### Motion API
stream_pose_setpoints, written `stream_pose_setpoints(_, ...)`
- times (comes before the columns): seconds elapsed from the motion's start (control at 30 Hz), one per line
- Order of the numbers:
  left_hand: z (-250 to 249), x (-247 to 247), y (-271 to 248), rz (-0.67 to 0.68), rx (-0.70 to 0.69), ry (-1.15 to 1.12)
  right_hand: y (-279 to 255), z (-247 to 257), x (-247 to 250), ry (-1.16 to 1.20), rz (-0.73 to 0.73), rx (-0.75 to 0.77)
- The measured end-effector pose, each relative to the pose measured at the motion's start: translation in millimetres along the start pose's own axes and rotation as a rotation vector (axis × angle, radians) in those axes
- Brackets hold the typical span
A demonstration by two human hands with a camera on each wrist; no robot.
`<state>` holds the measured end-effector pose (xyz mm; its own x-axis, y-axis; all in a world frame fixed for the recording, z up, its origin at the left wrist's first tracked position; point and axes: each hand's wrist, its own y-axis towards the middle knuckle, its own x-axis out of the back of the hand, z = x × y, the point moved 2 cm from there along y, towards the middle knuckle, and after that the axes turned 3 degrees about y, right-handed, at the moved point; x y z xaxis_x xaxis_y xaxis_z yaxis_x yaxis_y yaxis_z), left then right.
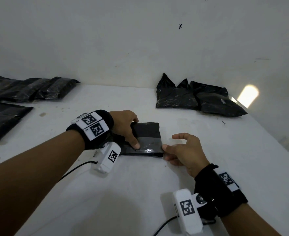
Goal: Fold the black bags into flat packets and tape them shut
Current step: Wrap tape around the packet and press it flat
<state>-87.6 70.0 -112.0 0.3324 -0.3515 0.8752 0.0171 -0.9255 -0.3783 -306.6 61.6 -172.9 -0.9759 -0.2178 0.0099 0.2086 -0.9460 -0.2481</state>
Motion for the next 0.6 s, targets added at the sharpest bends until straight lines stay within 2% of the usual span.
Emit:
stream_pose_setpoints(0.33, 2.8, 1.6, -5.2, -0.009, -0.032, -0.17, 1.4, -0.1, 1.0, 0.155, 0.027, -0.081)
stream_pose_setpoints(0.5, 9.3, -0.9, -13.9, 0.085, -0.088, -0.287, 2.0, -1.4, -0.8, 0.292, 0.07, -0.126)
stream_pose_setpoints(0.6, 9.4, 0.6, -22.7, 0.071, -0.118, -0.331, 0.3, 0.2, -2.7, 0.301, 0.128, -0.131)
